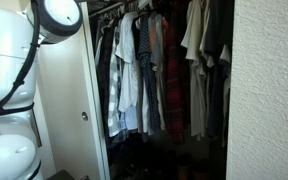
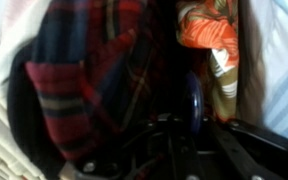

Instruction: Take the clothes hanger and place it to the left on the rail

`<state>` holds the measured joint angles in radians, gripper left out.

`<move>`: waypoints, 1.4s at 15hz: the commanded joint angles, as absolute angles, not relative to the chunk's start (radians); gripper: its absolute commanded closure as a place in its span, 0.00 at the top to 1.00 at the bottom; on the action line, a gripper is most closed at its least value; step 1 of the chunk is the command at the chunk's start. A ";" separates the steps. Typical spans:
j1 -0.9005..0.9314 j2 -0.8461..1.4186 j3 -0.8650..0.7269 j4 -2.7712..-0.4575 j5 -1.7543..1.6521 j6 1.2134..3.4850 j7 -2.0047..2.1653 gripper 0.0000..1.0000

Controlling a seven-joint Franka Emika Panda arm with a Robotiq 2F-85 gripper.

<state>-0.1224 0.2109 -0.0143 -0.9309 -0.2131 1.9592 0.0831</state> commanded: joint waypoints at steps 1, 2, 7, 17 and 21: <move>-0.119 0.189 -0.014 -0.968 -0.219 2.008 0.092 0.03; -0.119 0.186 -0.014 -0.972 -0.219 2.010 0.093 0.03; -0.118 0.174 -0.013 -0.995 -0.219 2.014 0.093 0.03; -0.103 0.085 -0.009 -1.120 -0.232 2.043 0.093 0.03; -0.099 0.015 -0.011 -1.217 -0.245 2.077 0.108 0.03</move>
